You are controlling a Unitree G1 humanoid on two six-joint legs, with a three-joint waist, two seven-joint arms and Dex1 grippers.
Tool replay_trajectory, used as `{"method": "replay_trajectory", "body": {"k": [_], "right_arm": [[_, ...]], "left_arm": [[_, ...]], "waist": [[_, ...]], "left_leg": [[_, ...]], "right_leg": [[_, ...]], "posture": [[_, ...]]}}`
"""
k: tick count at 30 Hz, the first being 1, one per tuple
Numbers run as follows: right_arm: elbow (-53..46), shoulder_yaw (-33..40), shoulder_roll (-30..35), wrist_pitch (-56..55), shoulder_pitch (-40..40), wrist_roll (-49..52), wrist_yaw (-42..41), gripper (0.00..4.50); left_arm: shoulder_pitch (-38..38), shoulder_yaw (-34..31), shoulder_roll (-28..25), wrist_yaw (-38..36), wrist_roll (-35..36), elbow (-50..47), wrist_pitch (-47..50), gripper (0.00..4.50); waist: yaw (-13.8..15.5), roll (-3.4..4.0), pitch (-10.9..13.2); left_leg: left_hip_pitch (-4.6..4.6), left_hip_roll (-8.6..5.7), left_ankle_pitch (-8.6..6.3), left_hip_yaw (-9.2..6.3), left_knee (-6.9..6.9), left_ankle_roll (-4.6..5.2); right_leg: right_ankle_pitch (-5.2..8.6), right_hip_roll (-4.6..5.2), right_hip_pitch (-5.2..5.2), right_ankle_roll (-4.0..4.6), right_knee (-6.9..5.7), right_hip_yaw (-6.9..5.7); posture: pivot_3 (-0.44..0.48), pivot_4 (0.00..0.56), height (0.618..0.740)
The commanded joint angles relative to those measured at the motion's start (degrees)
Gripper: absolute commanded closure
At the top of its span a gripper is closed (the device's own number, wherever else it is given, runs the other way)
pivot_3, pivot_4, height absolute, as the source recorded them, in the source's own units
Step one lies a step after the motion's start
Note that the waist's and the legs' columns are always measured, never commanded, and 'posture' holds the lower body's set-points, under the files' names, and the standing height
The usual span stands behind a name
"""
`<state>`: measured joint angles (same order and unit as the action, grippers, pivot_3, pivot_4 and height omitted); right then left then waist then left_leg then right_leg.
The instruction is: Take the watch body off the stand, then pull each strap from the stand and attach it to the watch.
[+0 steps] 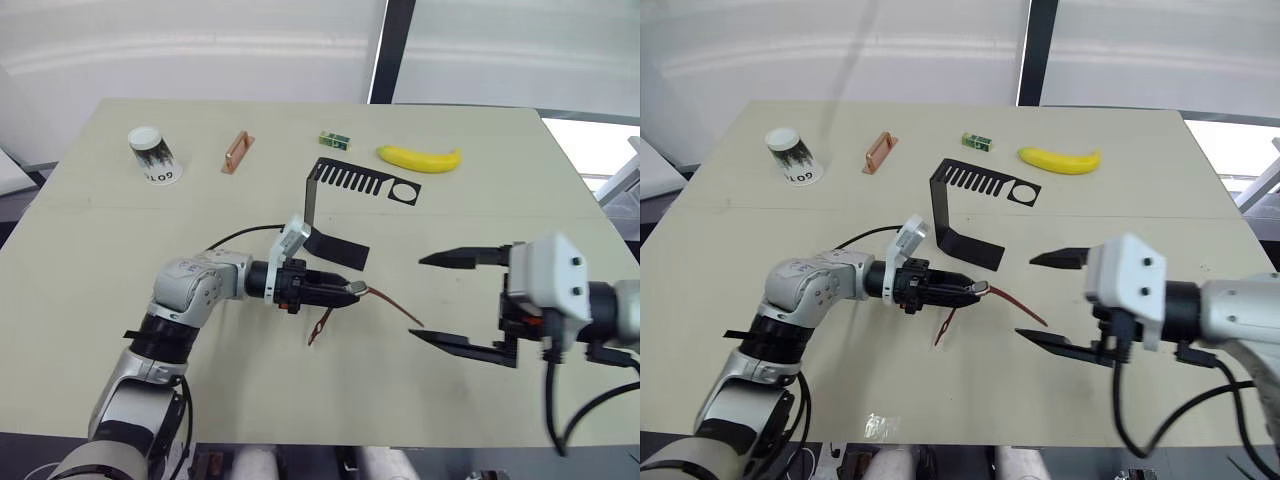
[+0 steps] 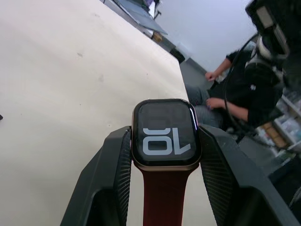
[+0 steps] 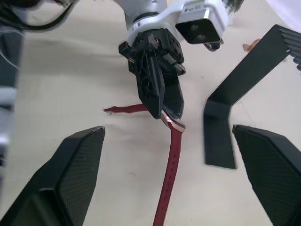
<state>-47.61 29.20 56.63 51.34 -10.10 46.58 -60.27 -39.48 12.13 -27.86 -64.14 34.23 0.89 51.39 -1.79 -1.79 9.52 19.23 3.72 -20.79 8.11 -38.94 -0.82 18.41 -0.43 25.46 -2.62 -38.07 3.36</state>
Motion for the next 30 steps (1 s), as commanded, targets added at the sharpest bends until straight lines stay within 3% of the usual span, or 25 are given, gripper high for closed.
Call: {"method": "replay_trajectory", "body": {"k": [1,9,15,20,27,30], "right_arm": [[2.6,8.89,1.88,5.25,3.44,10.54,-1.19,0.14],[1.69,12.45,2.76,4.66,10.1,16.03,1.36,0.14],[1.02,12.93,2.88,2.96,12.96,16.74,2.53,0.14],[0.95,11.53,3.22,1.34,13.2,16.78,3.51,0.14],[1.04,10.05,3.53,0.13,13.07,17.15,4.56,0.14],[0.97,9.36,3.7,-0.47,13.26,17.03,4.96,0.14]], "left_arm": [[1.24,2.54,-4.9,-8.29,-5.37,-6.87,-14.2,2.89],[5.49,2.0,-9.43,-13.1,-16.11,-8.84,-42.41,2.89],[8.09,1.92,-11.18,-12.18,-21.29,-9.21,-52.3,2.89],[9.96,1.84,-11.65,-10.57,-18.64,-13.59,-43.94,2.89],[10.0,1.65,-12.17,-10.17,-19.33,-15.59,-41.56,2.89],[9.53,1.41,-12.46,-9.13,-17.55,-17.17,-34.76,2.89]], "waist": [[-0.04,0.0,0.0],[-0.05,0.01,0.0],[0.04,0.01,0.0],[0.01,0.01,0.0],[-0.05,0.01,0.0],[-0.01,0.01,0.0]], "left_leg": [[0.0,0.0,0.0,0.01,0.0,0.0],[0.0,0.0,-0.03,0.02,0.03,0.05],[0.01,0.01,-0.04,0.01,0.04,0.07],[0.01,0.03,-0.04,0.02,0.05,0.08],[0.01,0.02,-0.05,0.02,0.05,0.09],[0.01,0.02,-0.05,0.02,0.05,0.09]], "right_leg": [[0.0,0.01,0.0,0.0,0.01,0.0],[-0.01,0.0,-0.04,-0.02,0.09,0.04],[-0.03,0.0,-0.04,-0.05,0.11,0.04],[-0.03,-0.01,-0.04,-0.05,0.1,0.04],[-0.03,-0.01,-0.04,-0.05,0.11,0.04],[-0.03,-0.01,-0.04,-0.05,0.11,0.04]], "posture": [[0.0,0.15,0.74],[0.0,0.15,0.74],[0.0,0.15,0.74],[0.0,0.15,0.74],[0.0,0.15,0.74],[0.0,0.15,0.74]]}}
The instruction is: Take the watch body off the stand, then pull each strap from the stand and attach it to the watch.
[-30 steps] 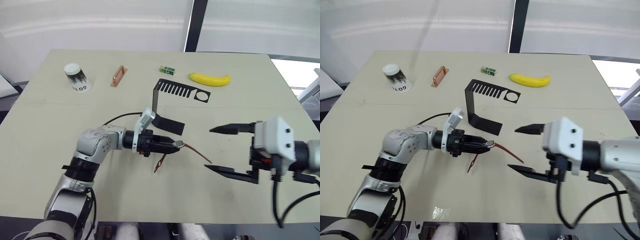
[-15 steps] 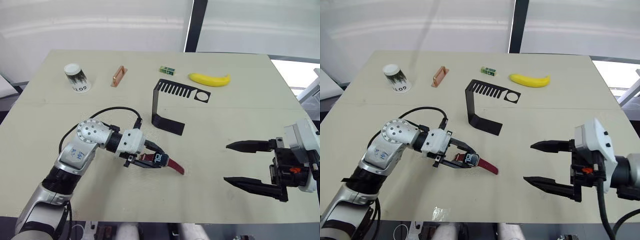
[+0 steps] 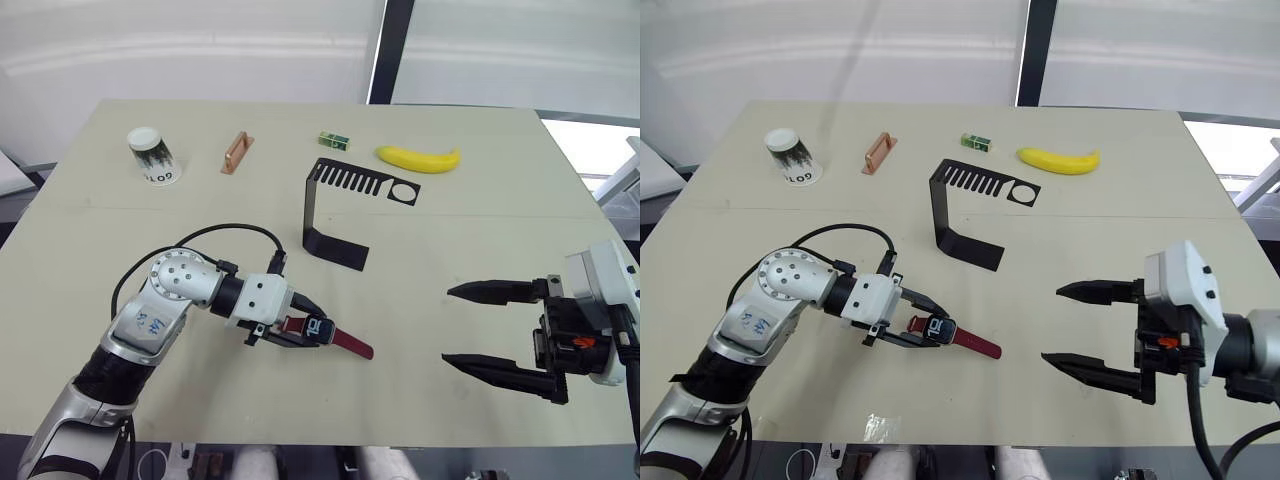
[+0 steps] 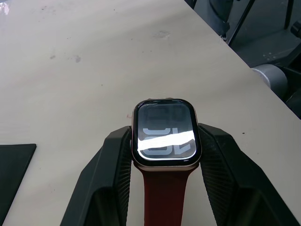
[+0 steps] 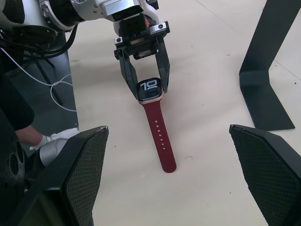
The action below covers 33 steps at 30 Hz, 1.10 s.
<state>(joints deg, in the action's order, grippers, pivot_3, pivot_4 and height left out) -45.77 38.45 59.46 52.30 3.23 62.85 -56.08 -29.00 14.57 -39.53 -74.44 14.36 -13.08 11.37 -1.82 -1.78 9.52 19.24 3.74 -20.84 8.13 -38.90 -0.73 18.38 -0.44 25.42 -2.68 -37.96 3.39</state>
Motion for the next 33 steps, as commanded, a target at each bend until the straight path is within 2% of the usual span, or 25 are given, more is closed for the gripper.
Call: {"method": "replay_trajectory", "body": {"k": [1,4,11,14,22,30,32,33], "right_arm": [[-0.89,-0.21,0.89,-1.61,-0.07,0.71,0.95,0.14],[-0.96,-0.75,1.05,-2.17,0.19,0.62,1.25,0.14],[-1.85,-2.42,1.04,-4.13,2.14,-1.37,0.94,0.14],[-2.18,-3.31,0.93,-4.92,2.67,-2.11,0.97,0.14],[-2.85,-7.5,-0.14,-8.13,4.59,-7.02,1.48,0.14],[-1.98,-10.98,-1.14,-11.55,6.56,-12.52,1.12,0.14],[-1.56,-11.54,-1.17,-12.85,7.65,-14.92,0.29,0.0],[-1.35,-11.45,-1.17,-13.38,8.23,-15.75,-0.17,0.0]], "left_arm": [[-1.05,-1.35,-0.44,2.08,3.5,-3.85,8.6,2.89],[-1.43,-1.75,0.3,4.5,5.06,-5.56,14.54,2.89],[1.3,4.85,0.16,9.1,-2.04,-8.68,15.85,2.89],[2.24,6.56,0.91,10.62,-2.99,-9.65,16.85,2.89],[0.56,10.72,6.58,16.96,-8.21,-4.3,19.4,2.89],[0.96,11.71,7.93,18.07,-9.9,-2.87,19.32,2.89],[1.33,9.15,7.22,16.76,-7.13,-3.67,21.7,1.87],[1.66,7.19,6.55,15.9,-5.17,-4.48,23.24,1.54]], "waist": [[0.01,0.0,0.0],[0.07,0.0,0.0],[0.0,0.0,0.0],[0.04,0.0,0.0],[0.1,-0.01,0.0],[0.12,-0.01,0.0],[0.16,-0.01,0.0],[0.1,-0.01,0.0]], "left_leg": [[0.0,0.0,0.0,0.0,0.0,0.0],[0.01,0.0,0.0,-0.01,0.0,0.0],[-0.01,0.0,0.0,0.0,0.01,0.0],[-0.01,0.0,0.0,0.0,0.01,0.0],[0.01,-0.02,-0.01,-0.01,-0.01,0.02],[-0.01,-0.01,-0.01,0.0,-0.02,0.02],[-0.01,-0.01,-0.01,0.0,-0.02,0.02],[-0.01,-0.01,-0.01,0.0,-0.02,0.02]], "right_leg": [[0.0,0.0,0.0,0.0,0.0,0.0],[0.0,0.0,0.0,0.0,0.0,0.0],[0.0,0.0,0.0,0.0,0.0,0.01],[0.0,0.0,0.0,0.0,0.0,0.02],[0.0,0.0,-0.02,-0.01,0.02,0.02],[0.0,0.0,-0.02,0.0,0.0,0.02],[0.0,0.0,-0.02,0.0,0.0,0.02],[0.0,0.0,-0.02,0.0,0.0,0.02]], "posture": [[0.0,0.15,0.74],[0.0,0.15,0.74],[0.0,0.15,0.74],[0.0,0.15,0.74],[0.0,0.15,0.74],[0.0,0.15,0.74],[0.0,0.15,0.74],[0.0,0.15,0.74]]}}
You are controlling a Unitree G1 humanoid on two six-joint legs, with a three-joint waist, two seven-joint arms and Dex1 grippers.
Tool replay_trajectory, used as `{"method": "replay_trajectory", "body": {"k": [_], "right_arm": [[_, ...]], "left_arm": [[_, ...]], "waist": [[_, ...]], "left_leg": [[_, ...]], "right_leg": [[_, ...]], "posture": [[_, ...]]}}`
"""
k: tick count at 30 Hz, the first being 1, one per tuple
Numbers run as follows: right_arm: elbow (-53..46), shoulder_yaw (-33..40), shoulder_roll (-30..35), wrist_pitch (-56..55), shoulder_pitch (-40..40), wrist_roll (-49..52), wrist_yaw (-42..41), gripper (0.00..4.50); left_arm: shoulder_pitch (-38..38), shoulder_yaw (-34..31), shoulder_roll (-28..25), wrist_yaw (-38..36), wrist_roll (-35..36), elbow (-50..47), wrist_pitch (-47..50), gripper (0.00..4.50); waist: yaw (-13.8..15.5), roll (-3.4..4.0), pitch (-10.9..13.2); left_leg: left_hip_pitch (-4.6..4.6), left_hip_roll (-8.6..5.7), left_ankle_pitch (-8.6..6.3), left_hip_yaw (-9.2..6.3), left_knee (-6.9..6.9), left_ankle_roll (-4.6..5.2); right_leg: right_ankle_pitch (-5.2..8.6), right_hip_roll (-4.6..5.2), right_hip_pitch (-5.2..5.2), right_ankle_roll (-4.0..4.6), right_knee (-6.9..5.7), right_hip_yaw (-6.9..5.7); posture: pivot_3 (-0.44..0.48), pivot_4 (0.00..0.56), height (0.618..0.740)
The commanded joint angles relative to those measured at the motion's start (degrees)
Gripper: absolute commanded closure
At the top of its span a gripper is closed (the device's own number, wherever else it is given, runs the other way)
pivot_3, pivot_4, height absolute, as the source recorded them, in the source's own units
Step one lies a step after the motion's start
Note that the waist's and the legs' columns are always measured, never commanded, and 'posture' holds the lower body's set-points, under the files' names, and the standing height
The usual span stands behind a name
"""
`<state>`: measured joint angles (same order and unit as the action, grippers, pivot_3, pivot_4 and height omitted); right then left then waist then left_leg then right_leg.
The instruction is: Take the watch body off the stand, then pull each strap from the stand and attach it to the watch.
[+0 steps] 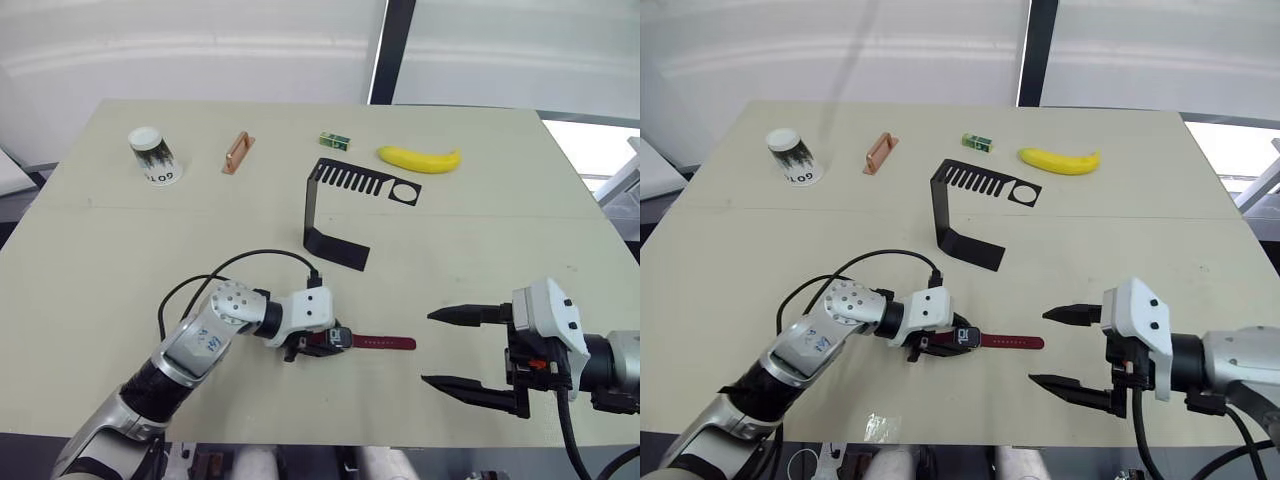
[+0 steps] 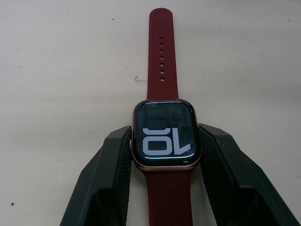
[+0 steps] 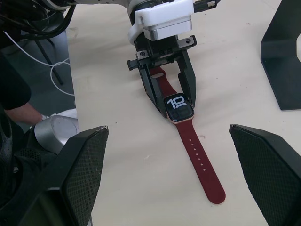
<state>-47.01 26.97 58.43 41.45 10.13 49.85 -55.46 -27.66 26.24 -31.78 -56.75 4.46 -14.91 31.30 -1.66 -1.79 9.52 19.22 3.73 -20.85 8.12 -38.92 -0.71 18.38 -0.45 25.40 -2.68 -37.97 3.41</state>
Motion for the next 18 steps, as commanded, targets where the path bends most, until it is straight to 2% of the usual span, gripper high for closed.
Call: {"method": "replay_trajectory", "body": {"k": [1,3,7,11,16,18], "right_arm": [[0.14,0.69,-0.13,-2.83,1.94,-3.19,-1.26,0.0],[0.93,2.91,-0.05,-3.14,3.09,-3.3,-2.24,0.0],[3.51,9.73,0.23,-2.6,5.56,-2.19,-5.53,0.0],[7.78,19.33,1.11,-1.32,10.89,-2.45,-13.11,0.0],[12.78,25.05,1.36,-3.31,12.76,-5.26,-16.67,0.0],[14.93,25.49,1.47,-4.08,11.89,-6.15,-17.01,0.0]], "left_arm": [[0.95,-7.26,-2.45,-2.87,7.22,-3.65,5.23,1.08],[2.32,-13.38,-5.81,-6.38,13.22,-5.42,7.89,0.11],[5.42,-27.53,-15.34,-15.84,23.51,-5.19,6.72,0.05],[9.31,-39.82,-27.32,-23.91,26.46,3.39,5.28,0.05],[13.99,-44.35,-35.71,-29.66,22.77,12.88,-3.27,0.05],[14.73,-44.85,-37.03,-31.01,22.62,15.24,-5.22,0.05]], "waist": [[-0.12,0.0,0.0],[-0.34,0.0,0.0],[-0.61,0.0,0.01],[-0.21,0.01,0.01],[-0.06,0.0,0.0],[-0.11,0.0,0.01]], "left_leg": [[0.0,0.01,0.0,0.0,0.0,0.0],[-0.01,0.03,0.0,0.01,0.01,0.0],[-0.03,0.05,0.01,0.02,0.01,-0.02],[-0.02,0.02,0.0,0.01,0.01,-0.02],[-0.05,-0.01,-0.06,0.07,0.04,0.04],[-0.04,0.0,-0.08,0.08,0.06,0.03]], "right_leg": [[0.0,0.0,0.0,0.0,-0.01,0.0],[0.01,-0.01,0.01,0.01,-0.02,0.0],[0.02,0.0,0.02,0.04,-0.06,-0.02],[0.03,0.01,0.0,0.05,0.02,-0.05],[0.03,0.05,-0.05,0.05,0.14,-0.07],[0.03,0.02,-0.03,0.05,0.15,-0.07]], "posture": [[0.0,0.15,0.74],[0.0,0.15,0.74],[0.0,0.15,0.74],[0.0,0.15,0.74],[0.0,0.15,0.74],[0.0,0.15,0.74]]}}
